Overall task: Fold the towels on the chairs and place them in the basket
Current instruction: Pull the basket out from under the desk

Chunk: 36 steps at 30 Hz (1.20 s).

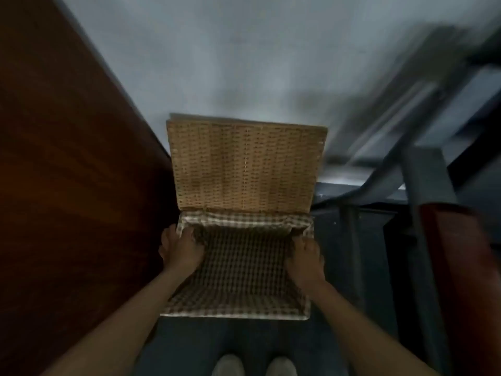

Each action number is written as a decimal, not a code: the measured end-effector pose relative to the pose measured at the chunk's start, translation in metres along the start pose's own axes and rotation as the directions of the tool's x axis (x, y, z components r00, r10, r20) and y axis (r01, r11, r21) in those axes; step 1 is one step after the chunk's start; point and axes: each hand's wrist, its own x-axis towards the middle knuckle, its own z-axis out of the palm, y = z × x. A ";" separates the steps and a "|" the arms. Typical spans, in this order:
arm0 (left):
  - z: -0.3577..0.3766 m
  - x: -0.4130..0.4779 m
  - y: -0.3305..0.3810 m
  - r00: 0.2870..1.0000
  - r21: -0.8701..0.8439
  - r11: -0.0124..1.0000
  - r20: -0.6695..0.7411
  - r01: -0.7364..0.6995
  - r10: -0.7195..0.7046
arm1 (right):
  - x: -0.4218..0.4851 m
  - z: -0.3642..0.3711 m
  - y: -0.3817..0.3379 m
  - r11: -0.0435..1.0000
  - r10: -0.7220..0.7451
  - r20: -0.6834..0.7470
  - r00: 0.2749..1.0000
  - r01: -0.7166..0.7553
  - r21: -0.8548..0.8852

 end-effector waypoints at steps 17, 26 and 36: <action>0.089 0.031 -0.076 0.941 -0.295 0.902 -0.025 0.315 -0.336 | 0.015 0.071 0.045 0.932 0.261 -0.176 0.949 -0.200 0.304; 0.061 -0.083 -0.095 0.885 -0.221 0.865 -0.022 0.449 -0.465 | -0.081 0.035 0.024 0.847 0.415 -0.005 0.910 -0.385 0.365; 0.060 -0.260 -0.142 0.745 -0.321 0.679 0.161 0.660 -0.648 | -0.182 -0.003 0.016 0.954 0.224 0.144 0.964 -0.248 0.171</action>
